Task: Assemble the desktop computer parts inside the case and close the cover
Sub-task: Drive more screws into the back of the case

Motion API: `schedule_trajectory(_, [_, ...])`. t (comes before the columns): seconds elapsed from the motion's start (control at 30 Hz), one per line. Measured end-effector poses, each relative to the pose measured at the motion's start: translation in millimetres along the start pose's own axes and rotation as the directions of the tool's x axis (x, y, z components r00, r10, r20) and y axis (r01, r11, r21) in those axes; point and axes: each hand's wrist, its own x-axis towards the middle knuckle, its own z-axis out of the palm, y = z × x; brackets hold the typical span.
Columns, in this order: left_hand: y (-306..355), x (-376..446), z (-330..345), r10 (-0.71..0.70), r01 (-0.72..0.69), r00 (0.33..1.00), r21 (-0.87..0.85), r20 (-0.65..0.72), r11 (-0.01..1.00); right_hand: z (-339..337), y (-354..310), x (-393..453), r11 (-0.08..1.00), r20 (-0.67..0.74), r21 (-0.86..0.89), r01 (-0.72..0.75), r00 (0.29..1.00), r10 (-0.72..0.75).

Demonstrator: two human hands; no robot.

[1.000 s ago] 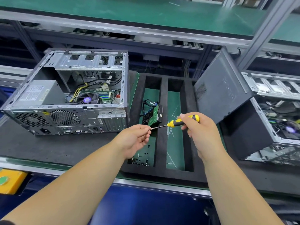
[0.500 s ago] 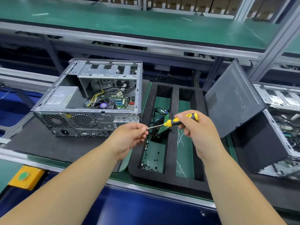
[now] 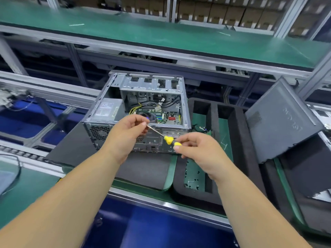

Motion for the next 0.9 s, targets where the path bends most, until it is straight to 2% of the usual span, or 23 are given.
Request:
schedule_trajectory(0.17, [-6.6,-3.5,-40.7,-0.039,0.039,0.999,0.004,0.03,0.999,63.2,-5.3,-6.4,0.993,0.014,-0.06,-0.106,0.994,0.107])
schedule_trajectory(0.33, [-27.6,-7.8,-71.3,-0.231,0.233,0.973,-0.157,0.03,0.96,118.9,1.3,-10.6,0.974,0.033,-0.043,-0.224,0.974,0.225])
schedule_trajectory(0.47, [-49.3,-5.7,-84.0,-0.431,0.432,0.9,-0.276,0.065,0.859,153.0,8.6,-13.3,0.956,0.018,0.006,-0.293,0.956,0.293])
schedule_trajectory(0.57, [-65.2,-1.7,-90.9,-0.516,0.52,0.85,-0.337,0.108,0.785,174.8,12.2,-12.8,0.938,-0.003,0.048,-0.343,0.939,0.343])
schedule_trajectory(0.9, [-94.1,16.0,-101.9,-0.71,0.721,0.687,-0.266,0.157,0.639,226.2,17.3,-0.1,0.891,-0.074,0.124,-0.438,0.891,0.448])
